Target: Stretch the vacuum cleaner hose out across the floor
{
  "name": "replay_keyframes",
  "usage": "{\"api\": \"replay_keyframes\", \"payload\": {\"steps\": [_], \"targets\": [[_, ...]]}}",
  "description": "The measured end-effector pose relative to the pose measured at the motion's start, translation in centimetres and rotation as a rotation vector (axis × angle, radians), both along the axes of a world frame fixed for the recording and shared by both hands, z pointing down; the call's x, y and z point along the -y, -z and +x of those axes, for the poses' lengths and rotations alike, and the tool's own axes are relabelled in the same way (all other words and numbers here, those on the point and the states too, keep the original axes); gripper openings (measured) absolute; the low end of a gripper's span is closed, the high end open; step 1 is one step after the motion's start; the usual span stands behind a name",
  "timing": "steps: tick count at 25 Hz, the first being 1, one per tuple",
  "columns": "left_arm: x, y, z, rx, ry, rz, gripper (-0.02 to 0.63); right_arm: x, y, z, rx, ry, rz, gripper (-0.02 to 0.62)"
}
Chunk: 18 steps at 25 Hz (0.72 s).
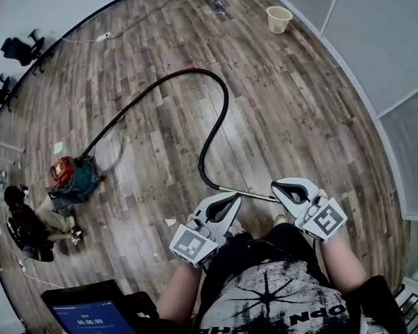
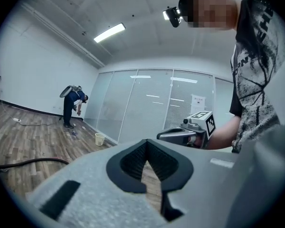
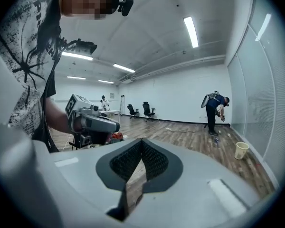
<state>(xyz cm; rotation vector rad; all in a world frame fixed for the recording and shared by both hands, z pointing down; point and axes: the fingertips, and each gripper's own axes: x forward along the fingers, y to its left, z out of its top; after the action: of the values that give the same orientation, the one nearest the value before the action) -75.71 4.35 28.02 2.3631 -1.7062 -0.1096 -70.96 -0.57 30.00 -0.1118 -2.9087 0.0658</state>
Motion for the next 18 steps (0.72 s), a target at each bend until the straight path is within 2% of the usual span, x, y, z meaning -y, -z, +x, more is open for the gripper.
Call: {"api": "replay_keyframes", "payload": {"steps": [4,8,12,14,18], "targets": [[0.4,-0.2,0.9,-0.043,-0.043,-0.002,0.002,0.1,-0.5,0.7,-0.002,-0.026,0.025,0.008],[0.7,-0.2,2.7,-0.053,-0.046,-0.021,0.002,1.1,-0.8,1.9,-0.024,-0.038,-0.024,0.008],[0.4,-1.7,4.8,-0.055,-0.024,-0.077,0.002,1.2,-0.4,2.7,0.037,0.015,-0.076,0.008],[0.3,-2.8,6.1,-0.074,0.008,-0.121,0.002,1.1,-1.3,3.6,0.029,0.052,-0.093,0.008],[1.3,-3.3,9.9,-0.144,0.023,-0.087,0.002,1.2,-3.4,6.1,-0.006,0.125,-0.093,0.008]]}}
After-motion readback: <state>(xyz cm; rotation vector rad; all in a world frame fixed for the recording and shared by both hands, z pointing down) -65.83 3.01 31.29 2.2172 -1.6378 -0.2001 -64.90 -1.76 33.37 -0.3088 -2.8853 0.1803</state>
